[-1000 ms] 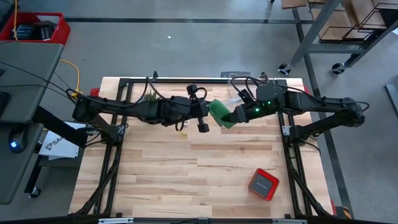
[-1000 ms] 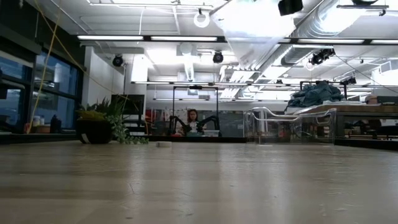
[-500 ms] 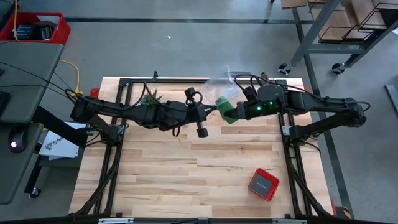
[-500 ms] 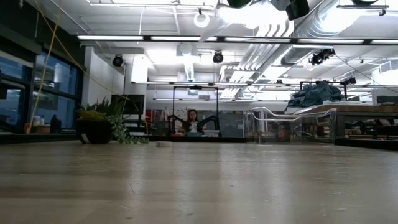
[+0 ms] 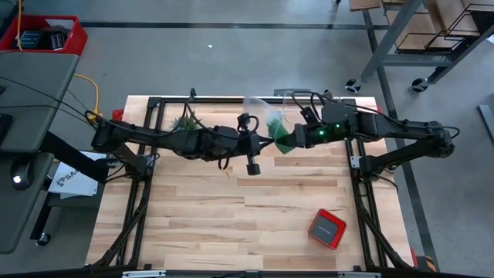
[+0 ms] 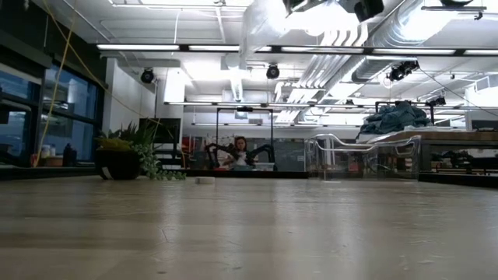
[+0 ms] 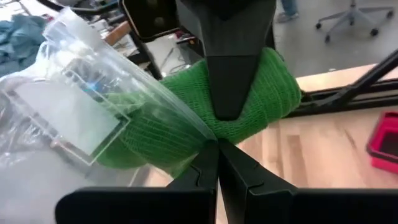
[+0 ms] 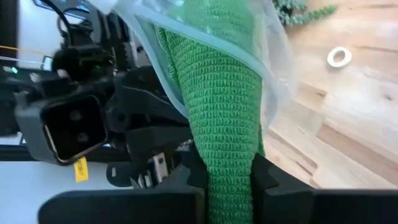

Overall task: Roll bandage
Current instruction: Put the green bandage into the transparent zip bag

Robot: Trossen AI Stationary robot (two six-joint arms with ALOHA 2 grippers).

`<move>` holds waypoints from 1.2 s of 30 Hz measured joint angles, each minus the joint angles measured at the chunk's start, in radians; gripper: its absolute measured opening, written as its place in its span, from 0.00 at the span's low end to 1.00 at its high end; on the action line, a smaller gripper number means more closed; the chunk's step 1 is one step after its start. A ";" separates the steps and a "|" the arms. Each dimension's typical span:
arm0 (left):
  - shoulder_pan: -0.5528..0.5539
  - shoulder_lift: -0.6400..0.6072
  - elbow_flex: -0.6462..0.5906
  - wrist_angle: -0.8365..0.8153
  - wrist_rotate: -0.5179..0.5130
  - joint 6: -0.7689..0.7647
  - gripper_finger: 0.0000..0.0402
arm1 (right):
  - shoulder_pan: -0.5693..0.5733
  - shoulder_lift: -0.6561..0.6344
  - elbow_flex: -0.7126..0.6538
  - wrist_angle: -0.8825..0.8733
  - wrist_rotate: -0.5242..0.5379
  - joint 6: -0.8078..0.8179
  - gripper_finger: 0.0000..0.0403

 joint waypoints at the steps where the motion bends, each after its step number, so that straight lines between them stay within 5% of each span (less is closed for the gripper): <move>1: 0.004 0.000 0.000 0.004 0.019 0.000 0.00 | 0.002 0.000 0.000 -0.014 -0.002 0.006 0.07; 12: 0.076 0.010 -0.003 0.038 0.442 -0.149 0.00 | 0.008 0.011 0.000 -0.027 0.001 0.005 0.07; 21: 0.144 0.016 0.000 0.061 0.700 -0.242 0.00 | -0.008 0.020 0.000 0.019 0.020 0.000 0.07; 26: 0.138 0.019 -0.001 0.041 0.756 -0.329 0.00 | -0.017 0.019 0.000 0.037 0.021 0.006 0.08; 36: 0.141 0.024 -0.001 0.075 0.742 -0.571 0.00 | -0.020 0.019 0.000 -0.072 -0.012 0.137 0.52</move>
